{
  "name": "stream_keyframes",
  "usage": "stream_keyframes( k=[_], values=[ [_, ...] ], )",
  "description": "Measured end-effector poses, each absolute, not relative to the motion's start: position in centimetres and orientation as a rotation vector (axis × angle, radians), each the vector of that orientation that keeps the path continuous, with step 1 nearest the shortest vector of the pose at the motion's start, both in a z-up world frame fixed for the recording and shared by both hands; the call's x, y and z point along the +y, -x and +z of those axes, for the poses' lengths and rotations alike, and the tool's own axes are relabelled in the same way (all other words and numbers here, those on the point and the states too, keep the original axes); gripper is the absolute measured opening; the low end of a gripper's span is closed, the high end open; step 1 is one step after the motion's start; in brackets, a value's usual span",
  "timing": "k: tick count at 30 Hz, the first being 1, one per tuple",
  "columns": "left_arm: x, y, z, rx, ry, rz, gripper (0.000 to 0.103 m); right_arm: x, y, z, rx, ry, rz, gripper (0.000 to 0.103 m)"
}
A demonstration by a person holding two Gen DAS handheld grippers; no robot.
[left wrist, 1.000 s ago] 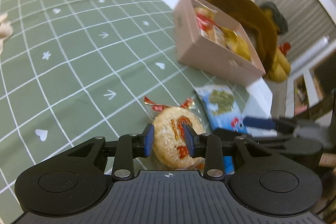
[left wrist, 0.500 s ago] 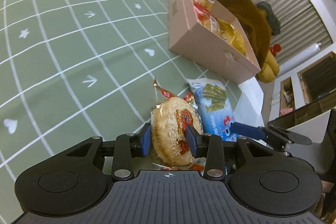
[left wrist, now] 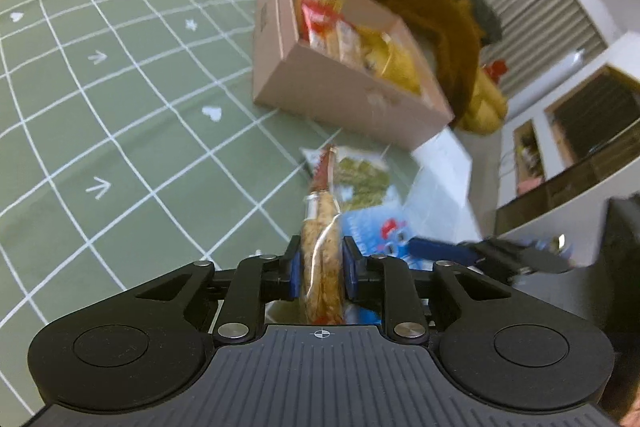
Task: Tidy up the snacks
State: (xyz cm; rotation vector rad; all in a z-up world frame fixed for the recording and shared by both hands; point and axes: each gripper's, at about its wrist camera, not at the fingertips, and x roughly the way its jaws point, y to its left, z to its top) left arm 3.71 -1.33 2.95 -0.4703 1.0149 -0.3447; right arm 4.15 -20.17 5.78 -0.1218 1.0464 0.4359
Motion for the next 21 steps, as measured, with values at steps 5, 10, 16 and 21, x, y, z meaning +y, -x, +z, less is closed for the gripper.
stream_keyframes(
  k=[5, 10, 16, 21],
  values=[
    [-0.1, -3.1, 3.4, 0.982, 0.477, -0.284, 0.023, -21.3, -4.7, 6.4, 1.041, 0.069, 0.4, 0.086],
    [0.9, -2.3, 4.2, 0.98, 0.471, -0.267, 0.023, -21.2, -7.1, 4.9, 1.105, 0.023, 0.36, 0.087],
    [1.0, -1.8, 3.7, 1.009, 0.482, -0.244, 0.023, -19.4, -8.4, 4.0, 1.122, 0.111, 0.357, 0.092],
    [1.0, -0.9, 3.9, 1.004, 0.488, -0.227, 0.023, -19.0, -8.6, 3.8, 1.105, 0.194, 0.347, 0.093]
  ],
)
